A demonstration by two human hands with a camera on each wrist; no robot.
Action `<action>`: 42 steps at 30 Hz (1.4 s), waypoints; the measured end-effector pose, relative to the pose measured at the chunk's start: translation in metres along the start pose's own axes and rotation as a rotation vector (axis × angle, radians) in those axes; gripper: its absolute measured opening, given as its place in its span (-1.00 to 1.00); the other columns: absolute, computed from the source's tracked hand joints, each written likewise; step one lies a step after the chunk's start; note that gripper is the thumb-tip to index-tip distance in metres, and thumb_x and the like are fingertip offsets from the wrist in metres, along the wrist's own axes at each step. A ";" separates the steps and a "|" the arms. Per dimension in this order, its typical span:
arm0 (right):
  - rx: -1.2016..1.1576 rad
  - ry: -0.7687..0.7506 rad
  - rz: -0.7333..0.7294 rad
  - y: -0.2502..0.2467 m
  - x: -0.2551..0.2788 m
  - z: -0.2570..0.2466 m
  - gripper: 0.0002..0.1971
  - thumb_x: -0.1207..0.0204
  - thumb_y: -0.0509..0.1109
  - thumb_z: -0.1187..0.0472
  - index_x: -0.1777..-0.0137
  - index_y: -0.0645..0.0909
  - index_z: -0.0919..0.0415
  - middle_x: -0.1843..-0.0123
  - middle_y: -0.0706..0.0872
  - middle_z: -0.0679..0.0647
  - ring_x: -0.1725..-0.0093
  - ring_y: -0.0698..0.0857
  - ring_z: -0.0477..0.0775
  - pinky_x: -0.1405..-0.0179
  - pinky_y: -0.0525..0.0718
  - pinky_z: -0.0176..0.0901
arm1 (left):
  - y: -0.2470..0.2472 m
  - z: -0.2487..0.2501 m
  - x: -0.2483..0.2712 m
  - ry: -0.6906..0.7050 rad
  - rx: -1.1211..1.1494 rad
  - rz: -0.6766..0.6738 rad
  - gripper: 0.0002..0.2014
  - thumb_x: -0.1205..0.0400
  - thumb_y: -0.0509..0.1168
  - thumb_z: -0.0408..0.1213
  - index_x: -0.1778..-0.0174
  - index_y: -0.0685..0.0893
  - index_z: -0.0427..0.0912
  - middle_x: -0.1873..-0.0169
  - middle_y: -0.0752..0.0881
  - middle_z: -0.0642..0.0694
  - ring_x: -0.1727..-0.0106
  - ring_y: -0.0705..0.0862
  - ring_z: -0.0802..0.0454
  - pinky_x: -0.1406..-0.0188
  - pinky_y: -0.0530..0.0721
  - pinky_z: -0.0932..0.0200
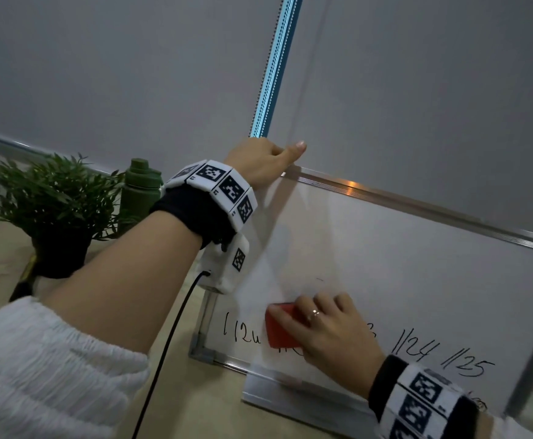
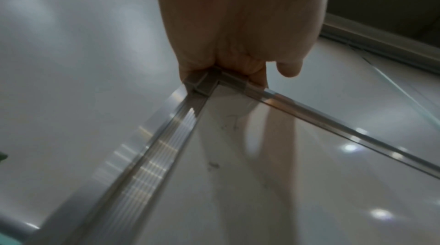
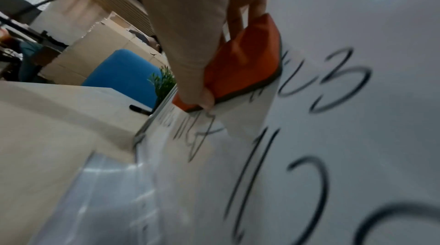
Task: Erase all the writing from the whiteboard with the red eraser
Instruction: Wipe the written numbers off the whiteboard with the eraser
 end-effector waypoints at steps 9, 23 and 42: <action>-0.050 0.498 0.274 -0.046 -0.011 0.086 -0.34 -0.10 0.52 0.08 -0.30 0.60 0.12 0.10 0.60 0.24 0.15 0.33 0.18 0.27 0.34 -0.01 | -0.003 0.001 0.004 0.026 -0.009 0.016 -0.53 -0.62 -0.06 0.27 0.20 0.50 -0.04 0.56 0.29 -0.04 0.42 0.37 0.00 0.46 0.24 0.21; 0.059 0.506 0.334 -0.060 -0.017 0.135 -0.31 -0.30 0.41 -0.01 -0.47 0.33 -0.02 -0.19 0.48 0.25 -0.09 0.36 0.24 0.01 0.32 0.13 | -0.006 0.005 0.010 0.048 0.030 0.050 -0.52 -0.61 -0.03 0.26 0.21 0.55 -0.06 0.55 0.25 -0.04 0.48 0.28 0.07 0.47 0.20 0.24; -0.001 -0.328 -0.001 -0.005 0.017 0.030 -0.55 -0.28 0.41 0.20 -0.16 0.63 -0.23 -0.23 0.66 0.10 -0.28 0.55 0.26 -0.28 0.26 0.34 | -0.003 0.007 0.006 0.079 0.026 0.072 -0.47 -0.64 0.03 0.20 0.37 0.50 -0.20 0.56 0.25 -0.05 0.51 0.25 0.06 0.49 0.16 0.23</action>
Point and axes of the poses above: each hand's wrist, its own x-axis away from the middle knuckle, its own y-axis out of the palm, z = x × y, the point moved 10 cm from there along -x, towards the middle knuckle
